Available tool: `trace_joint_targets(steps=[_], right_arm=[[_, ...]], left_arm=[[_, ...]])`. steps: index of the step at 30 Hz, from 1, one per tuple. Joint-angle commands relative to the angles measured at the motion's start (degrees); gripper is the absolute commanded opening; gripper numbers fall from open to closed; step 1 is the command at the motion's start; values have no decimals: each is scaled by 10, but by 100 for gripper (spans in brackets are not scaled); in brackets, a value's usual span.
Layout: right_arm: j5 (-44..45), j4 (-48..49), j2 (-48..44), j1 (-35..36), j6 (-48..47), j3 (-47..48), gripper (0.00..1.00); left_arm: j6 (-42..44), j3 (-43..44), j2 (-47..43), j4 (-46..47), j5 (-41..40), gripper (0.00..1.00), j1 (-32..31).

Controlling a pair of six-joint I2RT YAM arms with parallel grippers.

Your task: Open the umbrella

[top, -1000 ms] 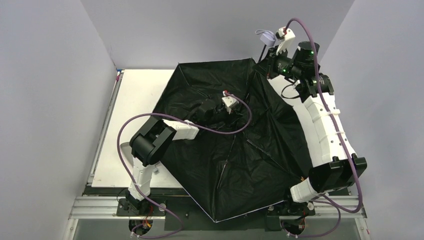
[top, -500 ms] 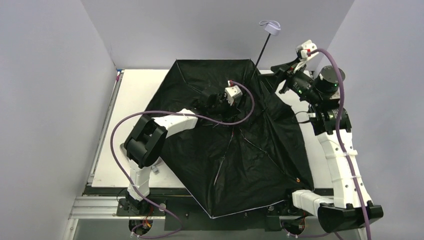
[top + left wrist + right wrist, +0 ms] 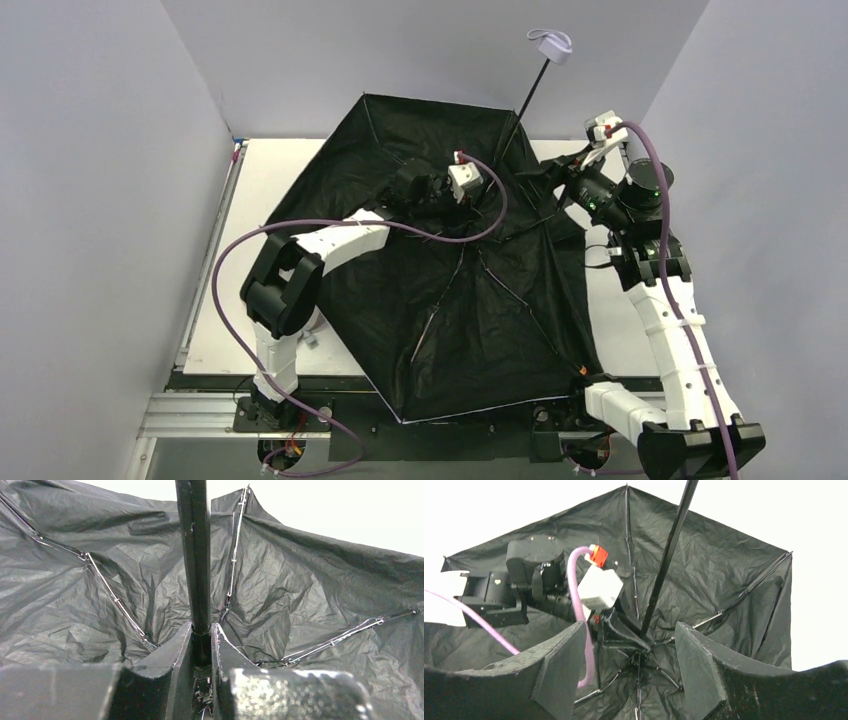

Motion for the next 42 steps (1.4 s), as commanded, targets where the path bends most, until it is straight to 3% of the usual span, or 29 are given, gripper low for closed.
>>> trace_joint_targets(steps=[1, 12, 15, 17, 18, 20, 22, 25, 26, 31, 42], right_arm=[[9, 75, 36, -2, 22, 22, 61], [16, 128, 145, 47, 18, 68, 61], [40, 125, 166, 61, 11, 97, 58], [42, 123, 178, 67, 6, 112, 46], [41, 120, 184, 71, 5, 120, 30], [36, 113, 190, 77, -1, 130, 8], [33, 109, 189, 82, -6, 132, 0], [32, 100, 185, 95, -16, 131, 0], [33, 93, 182, 97, -18, 130, 0], [41, 75, 178, 111, -32, 128, 0], [53, 54, 180, 112, -35, 140, 0]], left_arm=[[8, -35, -44, 88, 55, 0, -3], [31, -111, -67, 131, 85, 0, -6], [34, -143, -79, 143, 84, 0, -3], [42, -160, -85, 145, 83, 0, -1], [46, -165, -88, 146, 82, 0, 0], [41, -180, -90, 150, 77, 2, 3], [23, -178, -87, 153, 61, 14, 7], [5, -168, -81, 153, 39, 23, 10], [-2, -167, -79, 157, 32, 31, 10], [-29, -153, -68, 190, 27, 42, 8], [-59, -130, -33, 250, 58, 39, -1]])
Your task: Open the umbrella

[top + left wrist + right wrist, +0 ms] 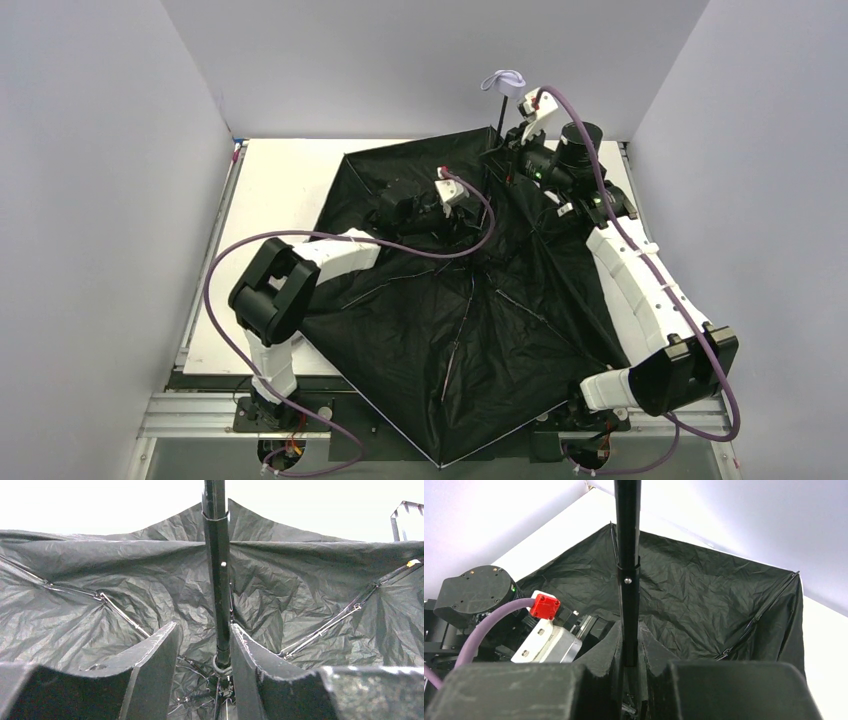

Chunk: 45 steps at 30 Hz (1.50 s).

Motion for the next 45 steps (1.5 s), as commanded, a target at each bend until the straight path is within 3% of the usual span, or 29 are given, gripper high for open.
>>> trace_joint_targets(steps=[1, 8, 11, 23, 26, 29, 34, 39, 45], right_arm=[[7, 24, -14, 3, 4, 39, 0], [9, 26, -10, 4, 14, 50, 0], [8, 27, -10, 5, 16, 50, 0], [2, 6, -10, 4, 19, 84, 0], [-10, 5, -4, 3, 28, 115, 0], [-17, 4, 3, 1, 36, 149, 0], [-37, 3, 9, -5, 38, 167, 0], [-53, 8, 7, -9, 42, 164, 0], [-68, 30, 5, -9, 76, 158, 0]], left_arm=[[-15, 26, 22, 58, 28, 39, -4], [-14, 35, 41, 71, 26, 48, -13], [-40, 39, 57, 84, 6, 47, -14], [-107, -24, 110, 123, -42, 17, -10], [-92, -37, 116, 99, -49, 19, -13], [-75, -46, 115, 70, -62, 27, -14], [-65, -36, 118, -8, -108, 28, -17], [-73, -86, 109, -10, -128, 34, -24], [-78, -116, 132, 6, -168, 27, -33]])
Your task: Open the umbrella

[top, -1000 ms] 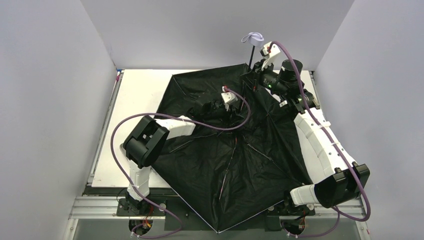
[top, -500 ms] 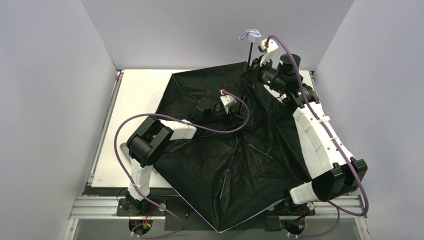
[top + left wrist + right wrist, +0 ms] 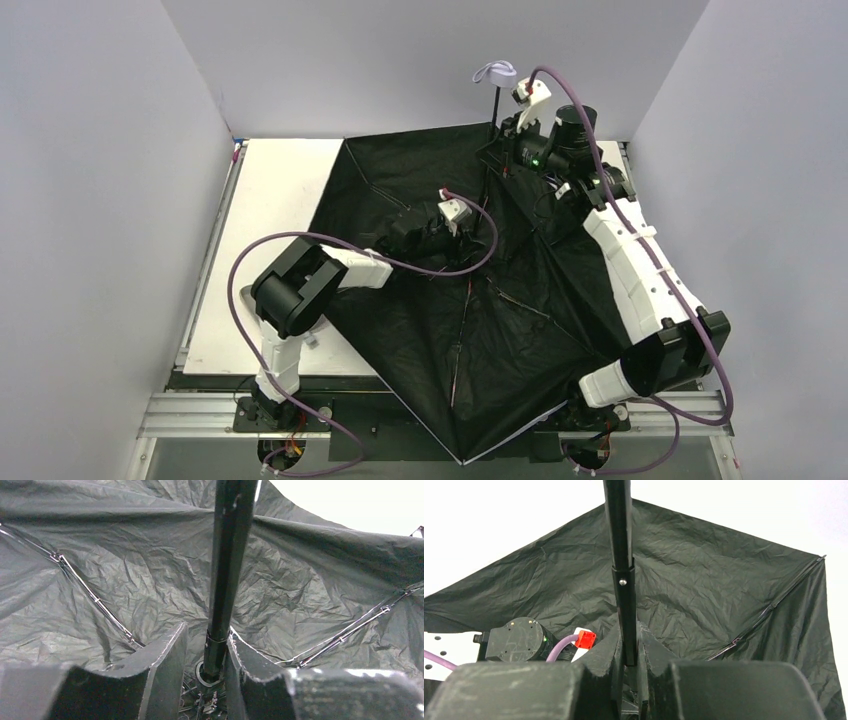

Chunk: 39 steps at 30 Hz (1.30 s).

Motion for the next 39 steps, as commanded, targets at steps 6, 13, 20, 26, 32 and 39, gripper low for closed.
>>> trace_joint_targets(steps=[6, 13, 20, 26, 32, 39], right_arm=[[-60, 122, -59, -5, 67, 26, 0], [-50, 78, -118, -13, 8, -52, 35], [-11, 59, -222, -34, -10, -178, 67], [56, 35, -313, -41, -19, -262, 78], [135, 11, -371, -81, -3, -312, 82], [153, 4, -366, -149, 35, -318, 84]], left_arm=[[29, -35, 56, -122, -59, 0, 6], [71, 58, -34, -191, -39, 0, 20], [108, 149, -106, -278, -12, 0, 59], [178, 241, -129, -354, 0, 0, 78], [251, 324, -145, -421, 5, 0, 96], [442, 278, -239, -434, 22, 0, 96]])
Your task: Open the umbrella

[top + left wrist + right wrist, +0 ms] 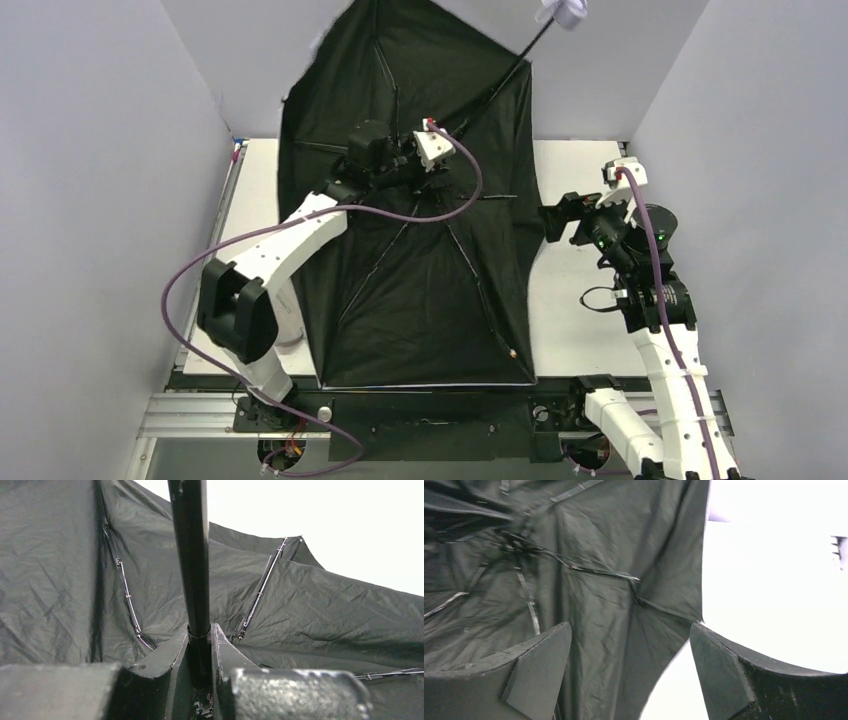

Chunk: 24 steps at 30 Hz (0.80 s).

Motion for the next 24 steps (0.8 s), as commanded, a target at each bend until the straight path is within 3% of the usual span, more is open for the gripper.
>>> trace_joint_targets(steps=[1, 8, 13, 20, 24], right_arm=[[23, 8, 10, -29, 26, 7, 84], [-39, -11, 63, -46, 45, 89, 83], [-109, -73, 108, -46, 38, 150, 80], [-206, -144, 125, -39, 33, 214, 80], [-230, -218, 142, 5, -6, 249, 80]], left_arm=[[193, -9, -100, 38, 11, 0, 4], [426, -42, -160, 12, -11, 0, 4], [622, -74, -174, 71, -65, 0, 6], [758, -69, -174, 103, -72, 0, 30], [805, -64, -153, 128, -77, 0, 47]])
